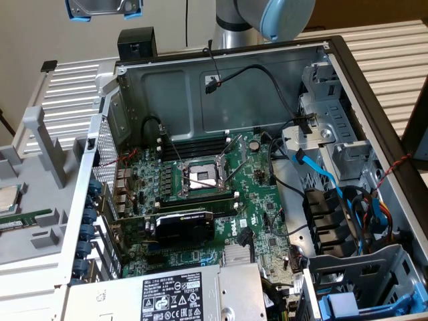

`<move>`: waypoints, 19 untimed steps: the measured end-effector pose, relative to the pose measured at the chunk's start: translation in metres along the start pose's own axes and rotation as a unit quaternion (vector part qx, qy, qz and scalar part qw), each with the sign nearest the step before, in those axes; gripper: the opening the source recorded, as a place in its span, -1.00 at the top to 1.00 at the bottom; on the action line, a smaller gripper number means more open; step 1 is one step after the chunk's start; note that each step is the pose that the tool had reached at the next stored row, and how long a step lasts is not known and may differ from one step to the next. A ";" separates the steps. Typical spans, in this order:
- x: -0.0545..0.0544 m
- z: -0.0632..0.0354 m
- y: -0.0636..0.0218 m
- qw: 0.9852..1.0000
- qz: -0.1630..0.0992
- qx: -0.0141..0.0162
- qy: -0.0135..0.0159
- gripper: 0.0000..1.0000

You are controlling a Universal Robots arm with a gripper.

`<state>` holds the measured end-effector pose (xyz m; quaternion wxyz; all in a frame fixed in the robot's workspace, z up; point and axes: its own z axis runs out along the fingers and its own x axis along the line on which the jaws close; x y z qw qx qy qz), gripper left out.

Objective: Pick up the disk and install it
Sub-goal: 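Pick up the disk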

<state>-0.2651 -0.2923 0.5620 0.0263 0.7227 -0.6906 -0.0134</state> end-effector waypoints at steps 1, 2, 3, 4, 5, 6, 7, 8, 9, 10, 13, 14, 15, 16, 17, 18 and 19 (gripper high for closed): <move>0.002 0.0000 -0.0013 1.000 0.000 0.000 0.000 0.27; 0.004 -0.0001 -0.0026 1.000 0.000 0.000 0.000 0.27; 0.006 -0.0001 -0.0041 1.000 0.000 0.000 0.000 0.27; 0.007 -0.0001 -0.0056 1.000 0.000 0.000 0.000 0.27; 0.009 -0.0002 -0.0071 1.000 0.000 0.000 0.000 0.27; 0.010 -0.0002 -0.0085 1.000 0.000 0.000 0.000 0.27; 0.012 -0.0003 -0.0101 1.000 0.000 0.000 0.000 0.27; 0.013 -0.0004 -0.0119 1.000 0.000 0.000 0.000 0.27; 0.014 -0.0005 -0.0135 1.000 0.000 0.000 0.000 0.27; 0.016 -0.0006 -0.0153 1.000 0.000 0.000 0.000 0.27; 0.019 -0.0008 -0.0207 1.000 0.000 0.000 0.000 0.27; 0.021 -0.0009 -0.0228 1.000 0.000 0.000 0.000 0.27; 0.022 -0.0010 -0.0247 1.000 0.000 0.000 0.000 0.27; 0.023 -0.0010 -0.0267 1.000 0.000 0.000 0.000 0.27; 0.024 -0.0012 -0.0287 1.000 0.000 0.000 0.000 0.27; 0.025 -0.0012 -0.0307 1.000 0.000 0.000 0.000 0.27; 0.026 -0.0013 -0.0327 1.000 0.000 0.000 0.000 0.27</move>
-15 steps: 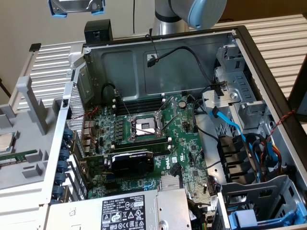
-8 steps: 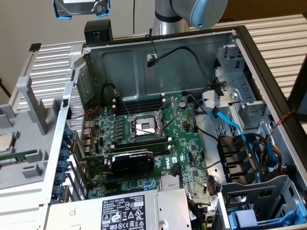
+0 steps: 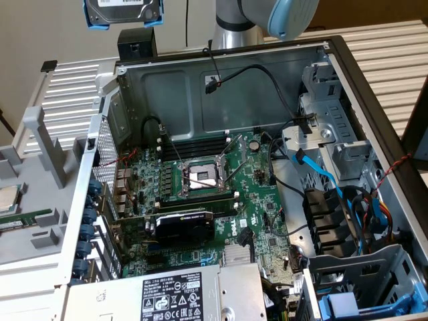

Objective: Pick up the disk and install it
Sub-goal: 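Pick up the disk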

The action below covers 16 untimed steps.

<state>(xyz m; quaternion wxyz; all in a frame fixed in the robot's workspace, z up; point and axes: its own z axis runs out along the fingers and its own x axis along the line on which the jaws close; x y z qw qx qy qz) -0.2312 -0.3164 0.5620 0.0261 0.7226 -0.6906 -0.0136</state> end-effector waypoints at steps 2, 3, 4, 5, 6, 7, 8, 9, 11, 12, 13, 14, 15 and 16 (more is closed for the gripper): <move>0.002 -0.0002 -0.0043 1.000 0.000 0.000 0.000 0.27; 0.003 -0.0003 -0.0064 1.000 0.000 0.000 0.000 0.27; 0.004 -0.0004 -0.0086 1.000 0.000 0.000 0.000 0.27; 0.005 -0.0005 -0.0108 1.000 0.000 0.000 0.000 0.27; 0.006 -0.0006 -0.0127 1.000 0.000 0.000 0.000 0.27; 0.007 -0.0006 -0.0146 1.000 0.000 0.000 0.000 0.27; 0.009 -0.0006 -0.0161 1.000 0.000 0.000 0.000 0.27; 0.010 -0.0005 -0.0174 1.000 0.000 0.000 0.000 0.27; 0.012 0.0001 -0.0194 1.000 0.000 0.002 0.000 0.27; 0.013 0.0003 -0.0202 1.000 0.000 0.003 0.000 0.27; 0.015 0.0005 -0.0208 1.000 0.000 0.004 0.000 0.27; 0.016 0.0008 -0.0214 1.000 0.000 0.005 0.000 0.27; 0.017 0.0011 -0.0220 1.000 0.000 0.006 0.000 0.27; 0.019 0.0014 -0.0226 1.000 0.000 0.007 0.000 0.27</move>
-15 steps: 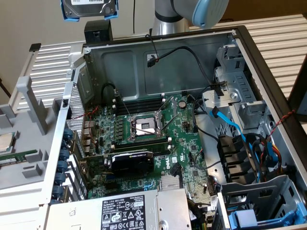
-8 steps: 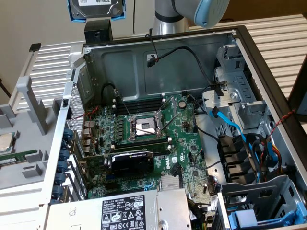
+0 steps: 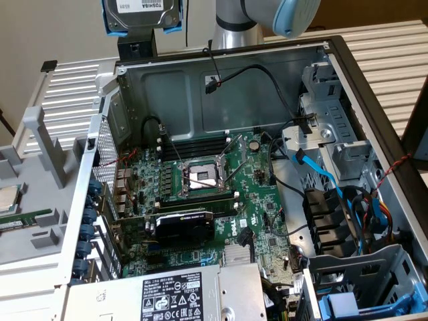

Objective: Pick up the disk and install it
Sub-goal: 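Pick up the disk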

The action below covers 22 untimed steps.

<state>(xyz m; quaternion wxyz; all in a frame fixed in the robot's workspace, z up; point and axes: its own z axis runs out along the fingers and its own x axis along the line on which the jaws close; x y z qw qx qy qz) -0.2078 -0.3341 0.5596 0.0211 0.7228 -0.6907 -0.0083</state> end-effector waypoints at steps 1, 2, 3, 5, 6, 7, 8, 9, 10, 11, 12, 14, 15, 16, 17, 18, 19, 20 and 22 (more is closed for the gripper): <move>0.001 0.0003 -0.0008 1.000 0.000 0.001 0.000 0.27; 0.003 0.0005 -0.0016 1.000 0.000 0.002 0.000 0.27; 0.004 0.0006 -0.0027 1.000 0.000 0.003 0.000 0.27; 0.007 0.0009 -0.0046 1.000 0.000 0.004 0.000 0.27; 0.008 0.0010 -0.0056 1.000 0.000 0.005 0.000 0.27; 0.010 0.0012 -0.0066 1.000 0.000 0.006 0.000 0.27; 0.011 0.0013 -0.0076 1.000 0.000 0.006 0.000 0.27; 0.012 0.0015 -0.0086 1.000 0.000 0.007 0.000 0.27; 0.014 0.0017 -0.0097 1.000 0.000 0.008 0.000 0.27; 0.015 0.0019 -0.0108 1.000 0.000 0.008 0.000 0.27; 0.016 0.0021 -0.0118 1.000 0.000 0.009 0.000 0.27; 0.019 0.0027 -0.0143 1.000 0.000 0.010 0.000 0.27; 0.020 0.0030 -0.0157 1.000 0.000 0.010 0.000 0.27; 0.021 0.0032 -0.0170 1.000 0.000 0.011 0.000 0.27; 0.022 0.0034 -0.0184 1.000 0.000 0.011 0.000 0.27; 0.023 0.0036 -0.0198 1.000 0.000 0.012 0.000 0.27; 0.024 0.0037 -0.0213 1.000 0.000 0.012 0.000 0.27; 0.025 0.0041 -0.0228 1.000 0.000 0.012 0.000 0.27; 0.027 0.0050 -0.0257 1.000 0.000 0.013 0.000 0.27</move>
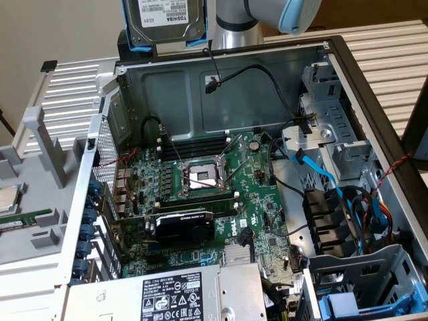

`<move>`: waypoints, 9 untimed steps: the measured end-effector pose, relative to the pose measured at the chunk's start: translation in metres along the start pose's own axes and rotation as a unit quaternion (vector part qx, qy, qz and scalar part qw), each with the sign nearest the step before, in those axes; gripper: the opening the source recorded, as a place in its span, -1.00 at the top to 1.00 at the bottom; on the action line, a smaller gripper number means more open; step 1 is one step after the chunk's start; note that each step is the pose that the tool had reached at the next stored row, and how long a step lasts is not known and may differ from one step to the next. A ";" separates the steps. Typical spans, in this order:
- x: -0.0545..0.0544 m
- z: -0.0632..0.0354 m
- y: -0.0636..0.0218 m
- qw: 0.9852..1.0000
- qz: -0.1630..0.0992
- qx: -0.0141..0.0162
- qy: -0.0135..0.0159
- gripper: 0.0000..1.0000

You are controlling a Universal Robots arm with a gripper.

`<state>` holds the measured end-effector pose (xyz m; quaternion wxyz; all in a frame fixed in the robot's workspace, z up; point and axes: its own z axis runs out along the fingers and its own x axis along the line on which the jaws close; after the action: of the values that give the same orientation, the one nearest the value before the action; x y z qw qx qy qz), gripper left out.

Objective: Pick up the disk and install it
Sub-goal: 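Pick up the disk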

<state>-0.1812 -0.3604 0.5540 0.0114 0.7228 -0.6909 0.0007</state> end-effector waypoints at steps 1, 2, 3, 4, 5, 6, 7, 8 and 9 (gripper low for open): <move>0.001 0.0005 -0.0016 1.000 0.000 0.000 0.000 0.27; 0.002 0.0010 -0.0032 1.000 0.000 0.001 0.000 0.27; 0.003 0.0015 -0.0048 1.000 0.000 0.001 0.000 0.27; 0.004 0.0021 -0.0063 1.000 0.000 0.001 0.000 0.27; 0.005 0.0027 -0.0077 1.000 0.000 0.002 0.000 0.27; 0.006 0.0032 -0.0089 1.000 0.000 0.002 -0.001 0.27; 0.007 0.0039 -0.0098 1.000 0.000 0.003 -0.001 0.27; 0.008 0.0047 -0.0101 1.000 0.000 0.005 -0.001 0.27; 0.009 0.0054 -0.0104 1.000 0.000 0.007 -0.001 0.27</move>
<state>-0.1705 -0.3690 0.5486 0.0056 0.7228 -0.6910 0.0044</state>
